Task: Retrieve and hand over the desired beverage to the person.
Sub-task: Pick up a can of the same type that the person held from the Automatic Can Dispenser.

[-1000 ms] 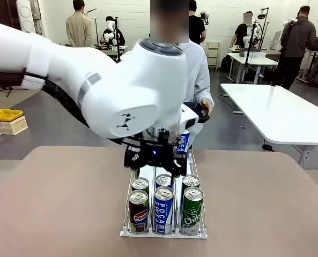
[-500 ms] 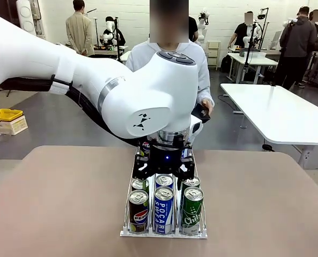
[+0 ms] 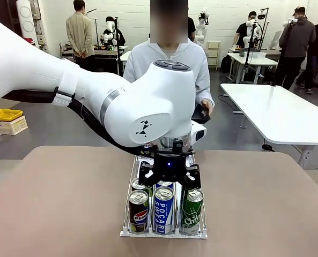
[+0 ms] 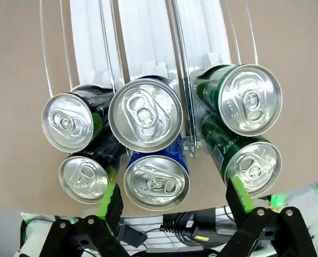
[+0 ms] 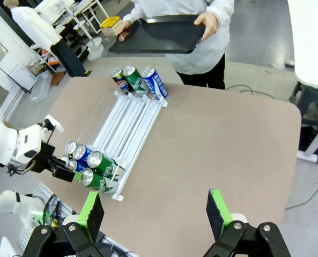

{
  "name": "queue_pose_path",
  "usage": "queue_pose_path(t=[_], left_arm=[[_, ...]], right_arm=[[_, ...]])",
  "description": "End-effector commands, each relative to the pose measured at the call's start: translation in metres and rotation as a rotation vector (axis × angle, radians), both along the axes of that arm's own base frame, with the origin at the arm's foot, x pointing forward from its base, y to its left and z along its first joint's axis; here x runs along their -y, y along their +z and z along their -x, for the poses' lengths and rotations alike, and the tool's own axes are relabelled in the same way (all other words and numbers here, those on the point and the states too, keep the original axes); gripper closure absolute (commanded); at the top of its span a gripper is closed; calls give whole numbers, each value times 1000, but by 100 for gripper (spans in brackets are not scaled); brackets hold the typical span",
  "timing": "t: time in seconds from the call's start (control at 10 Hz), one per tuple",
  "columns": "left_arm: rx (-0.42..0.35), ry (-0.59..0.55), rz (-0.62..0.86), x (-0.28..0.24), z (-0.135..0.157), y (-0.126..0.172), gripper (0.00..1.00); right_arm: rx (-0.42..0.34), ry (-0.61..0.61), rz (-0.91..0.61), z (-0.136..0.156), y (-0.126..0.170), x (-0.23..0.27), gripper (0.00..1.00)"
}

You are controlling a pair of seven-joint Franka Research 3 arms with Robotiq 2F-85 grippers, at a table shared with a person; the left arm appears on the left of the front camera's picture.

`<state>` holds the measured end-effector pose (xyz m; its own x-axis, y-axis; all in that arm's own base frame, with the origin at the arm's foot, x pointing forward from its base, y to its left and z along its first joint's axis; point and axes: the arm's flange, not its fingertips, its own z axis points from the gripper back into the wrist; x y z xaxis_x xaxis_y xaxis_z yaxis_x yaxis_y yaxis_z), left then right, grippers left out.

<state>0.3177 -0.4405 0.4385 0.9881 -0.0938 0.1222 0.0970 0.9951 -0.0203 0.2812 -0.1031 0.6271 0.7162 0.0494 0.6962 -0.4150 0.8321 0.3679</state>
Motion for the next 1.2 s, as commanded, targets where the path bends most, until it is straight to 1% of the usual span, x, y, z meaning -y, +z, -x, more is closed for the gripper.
queue_pose_path(t=[0.0,0.6,1.1], left_arm=[[-7,-26,8,-12,2,-6,0],[36,-42,30,-17,5,9,0],[24,-36,22,-20,2,1,0]], right_arm=[[14,25,-18,0,-1,0,0],[14,25,-18,0,-1,0,0],[14,25,-18,0,-1,0,0]])
